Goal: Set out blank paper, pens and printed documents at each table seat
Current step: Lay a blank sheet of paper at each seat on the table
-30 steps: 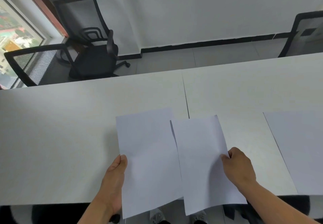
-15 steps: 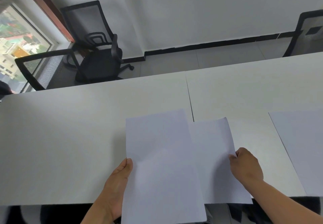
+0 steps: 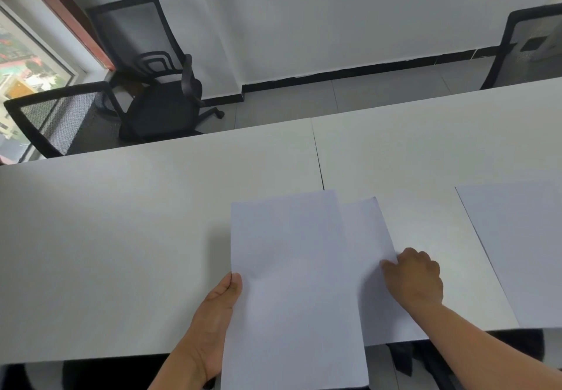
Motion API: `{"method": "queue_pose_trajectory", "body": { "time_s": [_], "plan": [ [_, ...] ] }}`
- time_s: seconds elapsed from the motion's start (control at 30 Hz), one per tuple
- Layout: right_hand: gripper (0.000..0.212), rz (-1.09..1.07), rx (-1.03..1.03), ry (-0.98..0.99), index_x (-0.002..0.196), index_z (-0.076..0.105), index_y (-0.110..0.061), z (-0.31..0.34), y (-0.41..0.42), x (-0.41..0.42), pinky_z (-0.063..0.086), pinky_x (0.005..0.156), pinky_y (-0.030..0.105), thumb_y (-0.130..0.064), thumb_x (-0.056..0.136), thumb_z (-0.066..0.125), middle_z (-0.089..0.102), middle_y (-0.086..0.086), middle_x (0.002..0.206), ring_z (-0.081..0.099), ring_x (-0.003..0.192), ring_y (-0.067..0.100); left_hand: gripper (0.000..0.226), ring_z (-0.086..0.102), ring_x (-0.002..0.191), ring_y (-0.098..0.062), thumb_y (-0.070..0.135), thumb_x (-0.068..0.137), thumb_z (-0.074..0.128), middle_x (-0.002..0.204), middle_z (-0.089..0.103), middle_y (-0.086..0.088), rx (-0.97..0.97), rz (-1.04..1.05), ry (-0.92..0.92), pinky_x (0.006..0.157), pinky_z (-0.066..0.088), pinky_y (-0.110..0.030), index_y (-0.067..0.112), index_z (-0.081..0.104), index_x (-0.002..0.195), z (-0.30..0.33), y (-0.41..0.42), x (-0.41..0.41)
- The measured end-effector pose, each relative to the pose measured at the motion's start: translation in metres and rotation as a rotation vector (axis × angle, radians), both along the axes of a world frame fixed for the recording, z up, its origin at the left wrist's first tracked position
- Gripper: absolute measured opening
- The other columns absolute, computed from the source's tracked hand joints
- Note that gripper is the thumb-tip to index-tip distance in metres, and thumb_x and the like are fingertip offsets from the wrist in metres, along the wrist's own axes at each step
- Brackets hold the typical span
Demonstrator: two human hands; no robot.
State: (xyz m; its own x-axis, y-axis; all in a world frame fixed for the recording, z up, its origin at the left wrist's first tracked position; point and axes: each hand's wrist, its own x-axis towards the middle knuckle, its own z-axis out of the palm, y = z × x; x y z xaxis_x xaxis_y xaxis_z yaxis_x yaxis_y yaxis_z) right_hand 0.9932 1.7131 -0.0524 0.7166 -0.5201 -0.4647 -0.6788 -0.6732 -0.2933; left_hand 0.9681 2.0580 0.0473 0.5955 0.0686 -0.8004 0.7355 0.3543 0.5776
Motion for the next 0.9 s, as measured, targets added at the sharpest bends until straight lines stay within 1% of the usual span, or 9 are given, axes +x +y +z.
{"method": "queue_pose_trajectory", "body": {
  "time_s": [0.17,0.27,0.33,0.4,0.47,0.53,0.6,0.73,0.9],
  "plan": [
    [0.046,-0.058,-0.057,0.024,0.120,0.057,-0.002,-0.002,0.001,0.001,0.045,0.087,0.046,-0.039,0.097,0.072,0.054,0.018,0.120,0.049,0.117,0.041,0.027,0.082,0.108,-0.029,0.042,0.093,0.072,0.127,0.082,-0.004,0.020,-0.006,0.002,0.074,0.069,-0.043,0.029,0.089,0.110,0.003,-0.005,0.001],
    [0.055,-0.136,-0.028,-0.071,0.121,0.061,-0.001,0.003,0.004,0.001,0.047,0.093,0.051,-0.046,0.095,0.076,0.057,0.022,0.123,0.050,0.119,0.044,0.035,0.081,0.111,-0.028,0.042,0.096,0.071,0.129,0.082,-0.004,0.041,0.003,0.002,0.078,0.068,-0.043,0.026,0.082,0.126,0.007,-0.008,0.001],
    [0.049,-0.136,0.045,-0.183,0.121,0.064,-0.006,0.013,0.009,0.003,0.046,0.096,0.051,-0.047,0.097,0.073,0.059,0.019,0.124,0.051,0.121,0.044,0.033,0.081,0.113,-0.030,0.040,0.102,0.068,0.130,0.081,-0.006,0.044,0.000,-0.001,0.079,0.068,-0.044,0.025,0.080,0.129,0.009,-0.008,0.001],
    [0.038,-0.085,0.212,-0.281,0.103,0.065,-0.009,0.028,0.017,0.003,0.048,0.091,0.048,-0.047,0.103,0.064,0.063,0.009,0.109,0.058,0.109,0.037,0.030,0.081,0.112,-0.032,0.039,0.107,0.064,0.130,0.081,-0.007,0.049,0.003,-0.001,0.077,0.068,-0.045,0.024,0.083,0.125,0.011,-0.008,-0.001],
    [0.048,-0.061,0.460,-0.329,0.090,0.063,-0.007,0.049,0.030,0.000,0.049,0.075,0.041,-0.051,0.108,0.053,0.065,0.005,0.087,0.062,0.085,0.025,0.031,0.080,0.113,-0.033,0.038,0.109,0.062,0.131,0.080,-0.008,0.057,0.011,-0.007,0.077,0.069,-0.045,0.023,0.081,0.128,0.015,-0.006,-0.002],
    [0.051,-0.039,0.655,-0.302,0.086,0.068,-0.018,0.070,0.042,-0.006,0.045,0.068,0.033,-0.057,0.111,0.047,0.068,-0.002,0.079,0.062,0.073,0.013,0.031,0.080,0.113,-0.032,0.036,0.110,0.061,0.131,0.081,-0.007,0.071,0.021,-0.017,0.079,0.068,-0.045,0.022,0.078,0.133,0.021,-0.006,-0.003],
    [0.054,0.058,0.787,-0.297,0.073,0.054,-0.022,0.090,0.055,-0.011,0.039,0.067,0.030,-0.059,0.111,0.046,0.055,-0.011,0.068,0.051,0.063,0.008,0.031,0.080,0.113,-0.032,0.036,0.111,0.060,0.130,0.081,-0.007,0.085,0.037,-0.039,0.086,0.066,-0.047,0.022,0.077,0.133,0.032,-0.003,-0.005],
    [0.053,0.181,0.847,-0.365,0.071,0.032,-0.024,0.116,0.072,-0.014,0.029,0.057,0.024,-0.048,0.104,0.067,0.031,-0.008,0.069,0.030,0.063,0.012,0.027,0.082,0.107,-0.030,0.036,0.111,0.061,0.123,0.083,-0.005,0.106,0.093,-0.073,0.073,0.069,-0.043,0.026,0.085,0.117,0.058,0.004,-0.011],
    [0.049,0.268,0.862,-0.382,0.072,0.043,-0.018,0.146,0.100,-0.007,0.032,0.059,0.029,-0.045,0.099,0.073,0.040,-0.009,0.064,0.035,0.059,0.013,0.033,0.080,0.114,-0.035,0.034,0.114,0.055,0.129,0.081,-0.011,0.107,0.116,-0.169,0.084,0.068,-0.047,0.017,0.077,0.132,0.096,0.028,-0.020]
  ]
}}
